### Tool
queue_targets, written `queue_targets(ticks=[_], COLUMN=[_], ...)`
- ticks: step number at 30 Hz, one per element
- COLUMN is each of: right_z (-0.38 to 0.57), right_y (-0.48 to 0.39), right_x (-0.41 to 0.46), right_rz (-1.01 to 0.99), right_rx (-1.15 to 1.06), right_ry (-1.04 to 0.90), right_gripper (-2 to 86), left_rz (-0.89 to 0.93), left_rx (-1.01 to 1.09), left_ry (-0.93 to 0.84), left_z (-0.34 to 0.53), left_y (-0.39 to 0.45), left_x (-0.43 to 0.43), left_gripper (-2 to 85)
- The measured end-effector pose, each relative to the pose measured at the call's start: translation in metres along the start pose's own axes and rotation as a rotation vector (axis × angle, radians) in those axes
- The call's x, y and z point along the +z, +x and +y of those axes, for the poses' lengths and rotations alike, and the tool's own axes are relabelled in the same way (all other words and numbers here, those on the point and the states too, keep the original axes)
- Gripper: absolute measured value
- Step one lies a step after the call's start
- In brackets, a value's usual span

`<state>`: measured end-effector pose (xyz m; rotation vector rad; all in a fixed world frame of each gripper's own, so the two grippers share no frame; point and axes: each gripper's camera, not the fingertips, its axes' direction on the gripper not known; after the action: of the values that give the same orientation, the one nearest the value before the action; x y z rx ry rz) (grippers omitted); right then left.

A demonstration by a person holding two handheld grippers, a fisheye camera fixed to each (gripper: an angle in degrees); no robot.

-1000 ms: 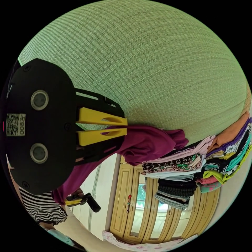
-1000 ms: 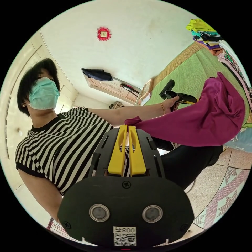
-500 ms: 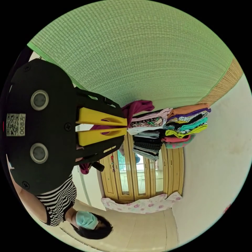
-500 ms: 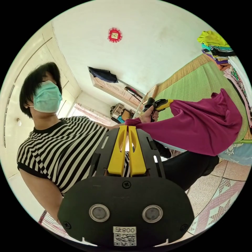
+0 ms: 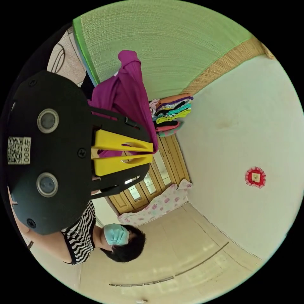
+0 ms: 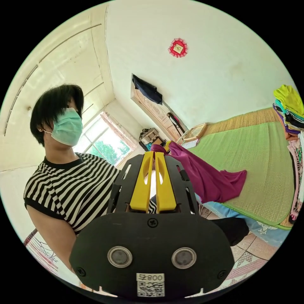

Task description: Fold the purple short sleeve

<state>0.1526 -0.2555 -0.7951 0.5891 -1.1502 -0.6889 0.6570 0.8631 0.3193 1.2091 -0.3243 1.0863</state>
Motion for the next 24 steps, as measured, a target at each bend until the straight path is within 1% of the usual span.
queue_targets(ticks=[4, 10, 16, 24], right_z=[-0.015, -0.042, -0.055, -0.052], right_y=[-0.022, -0.058, -0.092, -0.137], right_x=[0.002, -0.003, -0.008, -0.024], right_rz=[0.015, 0.024, 0.028, 0.047], right_rx=[-0.06, -0.157, -0.221, -0.292], right_ry=[0.011, 0.068, 0.088, 0.112], right_gripper=[0.4, 0.4, 0.4, 0.4], left_rz=[0.032, 0.095, 0.107, 0.102], left_rx=[0.12, 0.301, 0.443, 0.549], left_ry=[0.081, 0.169, 0.194, 0.206], left_z=[0.019, 0.041, 0.065, 0.099], left_y=[0.047, 0.111, 0.165, 0.206], left_x=[-0.083, -0.18, -0.26, -0.34], left_gripper=[0.8, 0.9, 0.9, 0.9])
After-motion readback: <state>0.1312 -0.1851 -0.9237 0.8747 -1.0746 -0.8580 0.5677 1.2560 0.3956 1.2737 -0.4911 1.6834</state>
